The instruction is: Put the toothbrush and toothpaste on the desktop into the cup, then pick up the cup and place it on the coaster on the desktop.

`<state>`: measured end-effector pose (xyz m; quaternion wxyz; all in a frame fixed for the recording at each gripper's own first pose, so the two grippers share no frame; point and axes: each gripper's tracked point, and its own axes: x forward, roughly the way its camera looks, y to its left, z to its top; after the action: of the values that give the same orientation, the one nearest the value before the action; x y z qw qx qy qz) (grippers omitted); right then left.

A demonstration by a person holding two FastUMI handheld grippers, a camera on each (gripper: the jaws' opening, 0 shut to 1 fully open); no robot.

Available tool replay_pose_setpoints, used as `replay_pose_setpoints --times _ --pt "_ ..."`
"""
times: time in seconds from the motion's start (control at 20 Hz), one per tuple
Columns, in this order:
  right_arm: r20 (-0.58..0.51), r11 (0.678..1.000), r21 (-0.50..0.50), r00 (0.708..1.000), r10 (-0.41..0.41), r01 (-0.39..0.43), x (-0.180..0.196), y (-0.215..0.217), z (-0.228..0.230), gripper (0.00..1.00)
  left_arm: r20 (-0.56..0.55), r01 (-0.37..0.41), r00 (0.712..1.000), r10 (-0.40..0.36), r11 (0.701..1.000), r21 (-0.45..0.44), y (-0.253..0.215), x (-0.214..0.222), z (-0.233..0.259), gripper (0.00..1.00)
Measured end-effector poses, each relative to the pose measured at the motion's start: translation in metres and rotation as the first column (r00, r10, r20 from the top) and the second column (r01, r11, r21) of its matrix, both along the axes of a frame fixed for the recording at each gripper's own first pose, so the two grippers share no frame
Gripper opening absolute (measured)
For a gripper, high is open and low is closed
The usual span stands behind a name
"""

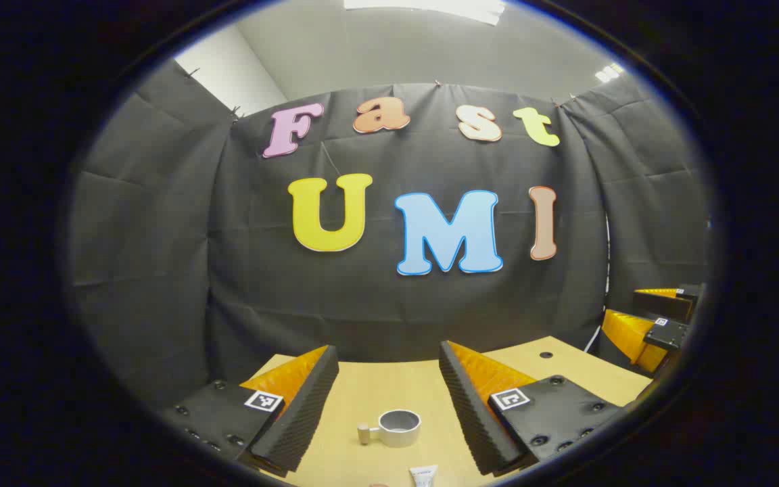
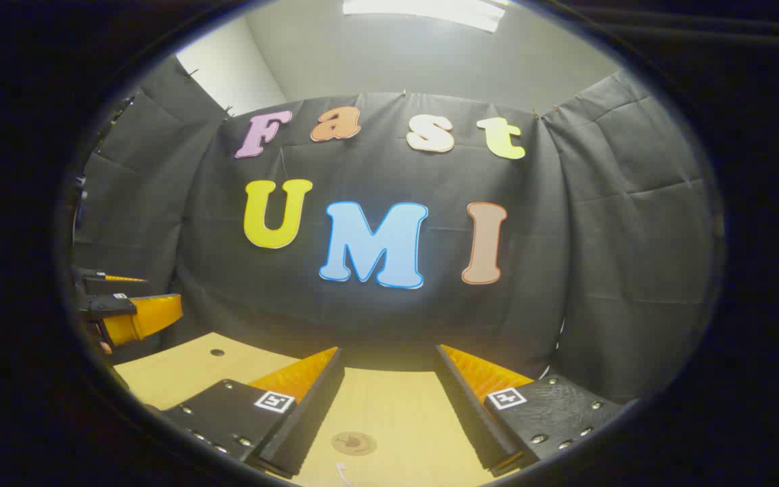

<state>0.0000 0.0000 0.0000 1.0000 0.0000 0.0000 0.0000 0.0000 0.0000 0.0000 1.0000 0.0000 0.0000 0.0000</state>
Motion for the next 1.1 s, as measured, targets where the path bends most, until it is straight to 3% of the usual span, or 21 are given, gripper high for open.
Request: replay_pose_setpoints --times 0.5,0.7,0.9,1.1 --pt "-0.097 1.0 0.005 0.995 0.029 -0.029 0.009 0.004 -0.036 0.88 -0.128 0.035 0.991 -0.034 0.999 0.011 -0.012 0.019 -0.049 0.93" --pt "-0.172 0.996 0.019 0.981 0.086 -0.084 0.009 0.015 -0.062 0.87 -0.209 0.063 0.976 -0.063 0.998 -0.008 -0.021 0.02 -0.081 0.93" --pt "-0.277 0.986 0.024 0.947 0.165 -0.165 0.006 0.031 -0.096 0.88 -0.321 0.085 0.942 -0.095 0.995 -0.043 -0.031 0.016 -0.125 0.96" --pt "-0.421 0.97 0.042 0.876 0.236 -0.241 -0.005 0.046 -0.146 0.89 -0.44 0.111 0.89 -0.123 0.992 -0.053 -0.039 0.006 -0.174 0.94"
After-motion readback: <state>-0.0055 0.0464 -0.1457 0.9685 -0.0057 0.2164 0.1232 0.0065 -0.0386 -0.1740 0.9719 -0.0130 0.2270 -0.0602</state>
